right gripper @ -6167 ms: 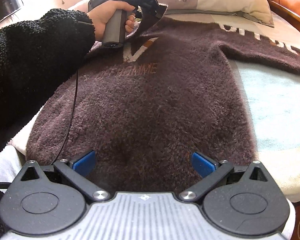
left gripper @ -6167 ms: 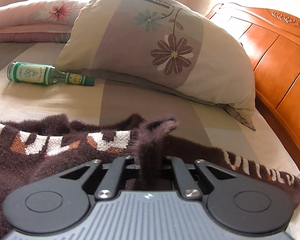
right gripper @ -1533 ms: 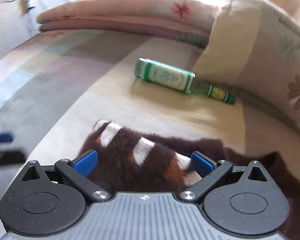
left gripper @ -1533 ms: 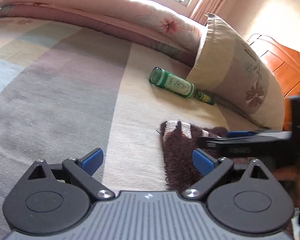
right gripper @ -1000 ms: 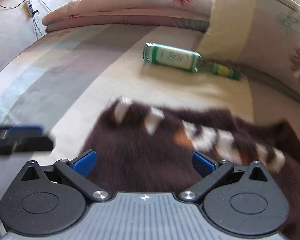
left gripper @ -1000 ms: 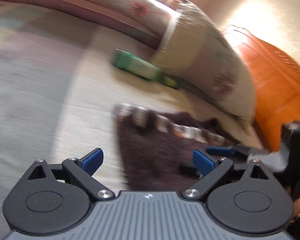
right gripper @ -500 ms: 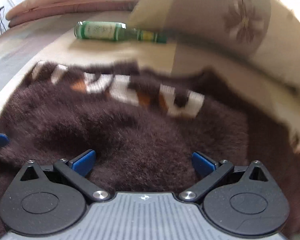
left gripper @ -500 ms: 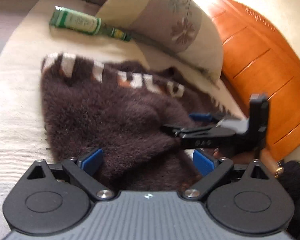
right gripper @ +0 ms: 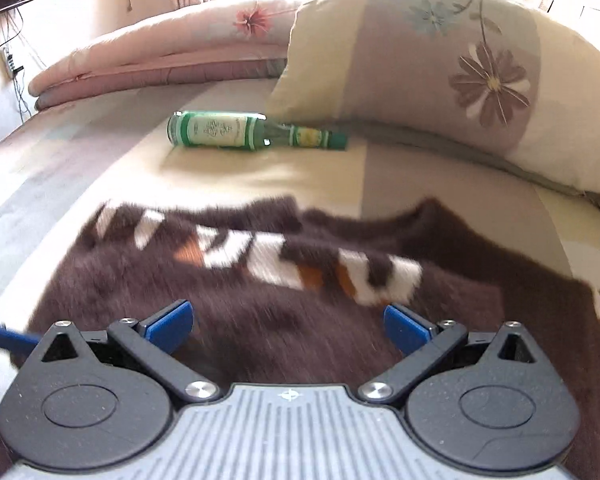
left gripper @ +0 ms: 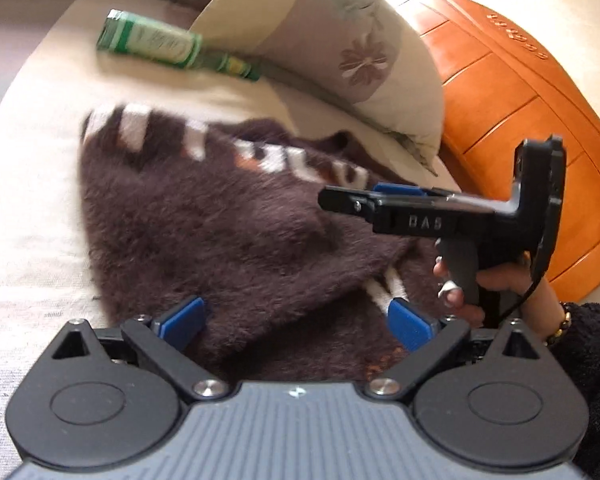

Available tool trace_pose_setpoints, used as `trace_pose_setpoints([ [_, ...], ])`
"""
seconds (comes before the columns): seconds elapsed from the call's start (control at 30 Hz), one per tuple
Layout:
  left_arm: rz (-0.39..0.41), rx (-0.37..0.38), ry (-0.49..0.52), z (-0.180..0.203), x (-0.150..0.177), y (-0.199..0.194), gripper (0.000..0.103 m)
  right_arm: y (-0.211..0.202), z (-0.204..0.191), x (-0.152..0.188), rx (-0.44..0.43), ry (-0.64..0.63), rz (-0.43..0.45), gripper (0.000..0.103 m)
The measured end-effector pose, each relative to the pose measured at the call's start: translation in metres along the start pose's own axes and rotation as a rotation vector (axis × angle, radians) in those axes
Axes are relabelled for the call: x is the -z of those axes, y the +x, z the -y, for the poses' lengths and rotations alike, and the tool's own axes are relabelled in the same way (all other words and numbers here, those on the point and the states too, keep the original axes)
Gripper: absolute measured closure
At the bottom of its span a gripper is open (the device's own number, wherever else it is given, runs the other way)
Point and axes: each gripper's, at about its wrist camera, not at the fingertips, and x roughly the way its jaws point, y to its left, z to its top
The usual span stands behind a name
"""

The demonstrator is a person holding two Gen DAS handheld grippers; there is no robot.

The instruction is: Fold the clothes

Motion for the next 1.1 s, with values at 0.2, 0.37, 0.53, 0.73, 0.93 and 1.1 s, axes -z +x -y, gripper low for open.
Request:
trace_pose_setpoints([
  [0.2, 0.012, -0.028, 0.026, 0.010, -0.001, -0.005, 0.005, 0.012, -0.004, 0.017, 0.029, -0.039, -0.077, 0.000],
  [0.37, 0.016, -0.108, 0.080, 0.018, 0.003, 0.003, 0.005, -0.025, 0.006, 0.033, 0.002, -0.022, -0.061, 0.000],
  [0.53, 0.055, -0.180, 0.186, 0.052, 0.006, -0.009, 0.005, -0.061, 0.024, 0.070, 0.074, 0.028, -0.107, 0.000],
  [0.73, 0.084, -0.132, 0.276, 0.094, 0.016, -0.028, 0.005, -0.126, 0.034, 0.136, 0.075, 0.093, -0.105, 0.000],
  [0.93, -0.010, -0.098, 0.334, 0.111, 0.054, 0.002, 0.004, -0.143, 0.037, 0.198, 0.105, 0.135, -0.107, 0.000],
  [1.1, -0.048, -0.217, 0.308, 0.097, 0.077, 0.017, 0.004, -0.156, 0.033, 0.218, 0.121, 0.114, -0.028, 0.000],
])
